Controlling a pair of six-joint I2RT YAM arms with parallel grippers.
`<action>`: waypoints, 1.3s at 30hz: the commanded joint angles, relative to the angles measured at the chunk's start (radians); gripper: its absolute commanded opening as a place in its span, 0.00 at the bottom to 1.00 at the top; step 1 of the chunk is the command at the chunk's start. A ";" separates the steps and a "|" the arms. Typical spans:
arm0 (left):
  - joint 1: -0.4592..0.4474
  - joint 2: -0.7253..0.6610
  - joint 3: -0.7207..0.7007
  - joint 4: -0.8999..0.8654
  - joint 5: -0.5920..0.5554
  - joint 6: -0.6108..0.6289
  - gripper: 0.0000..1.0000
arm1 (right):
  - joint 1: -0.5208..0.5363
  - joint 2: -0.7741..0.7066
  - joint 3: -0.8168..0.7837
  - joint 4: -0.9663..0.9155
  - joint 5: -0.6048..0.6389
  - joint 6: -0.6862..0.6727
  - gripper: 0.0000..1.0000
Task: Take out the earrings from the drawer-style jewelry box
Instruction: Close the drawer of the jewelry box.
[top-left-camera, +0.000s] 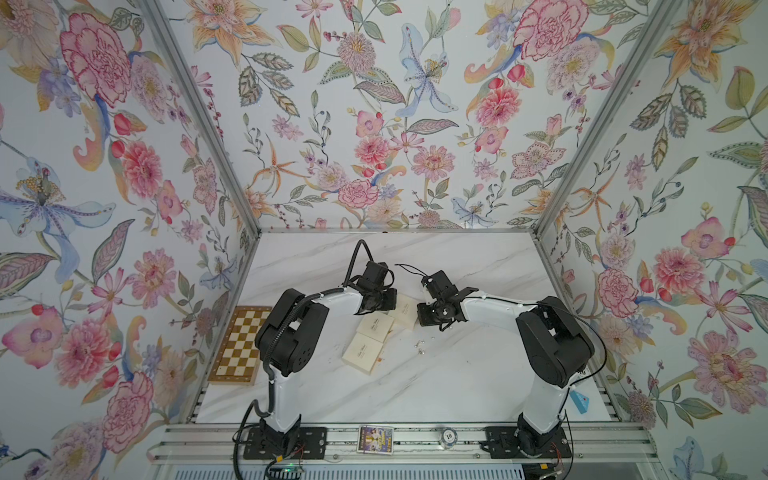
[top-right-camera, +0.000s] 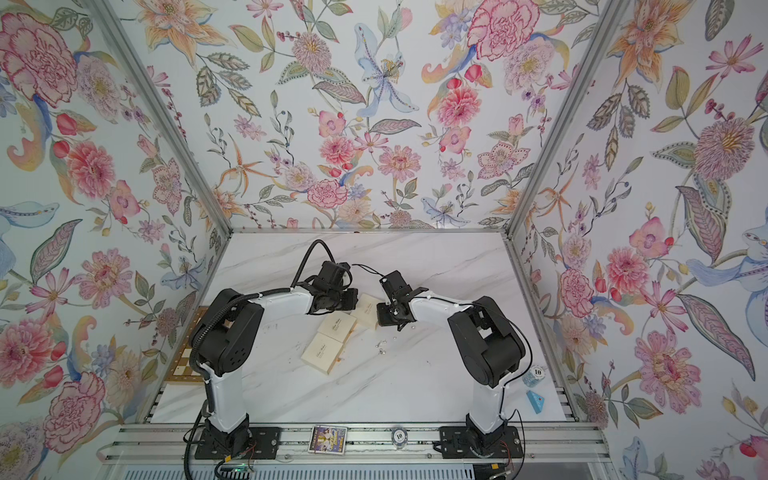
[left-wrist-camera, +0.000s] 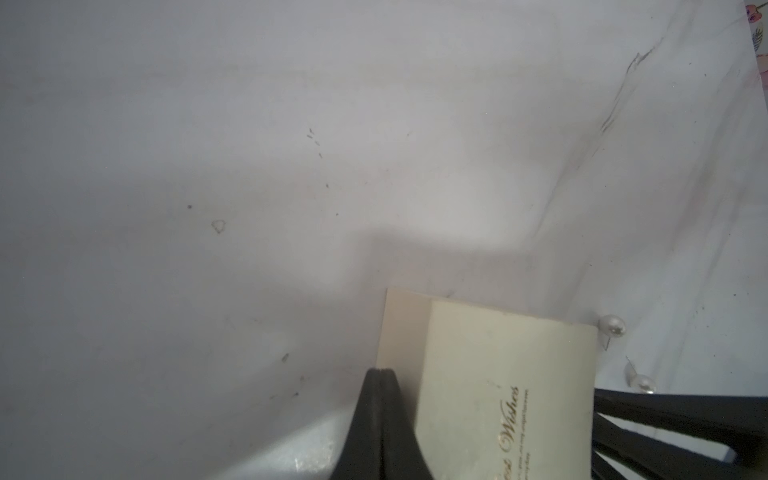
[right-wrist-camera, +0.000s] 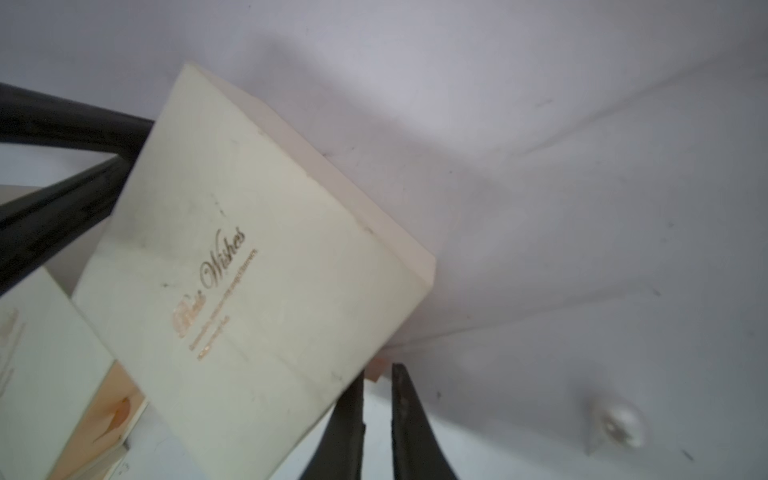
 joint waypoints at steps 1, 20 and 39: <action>-0.015 -0.014 0.007 -0.009 0.009 -0.003 0.00 | 0.012 0.003 0.025 0.013 -0.017 -0.014 0.16; 0.005 -0.160 0.062 -0.095 -0.097 0.043 0.19 | -0.092 -0.217 -0.119 0.026 -0.043 -0.001 0.27; 0.071 -0.641 -0.272 -0.135 -0.475 0.142 0.79 | -0.559 -0.730 -0.401 0.032 -0.043 -0.111 0.54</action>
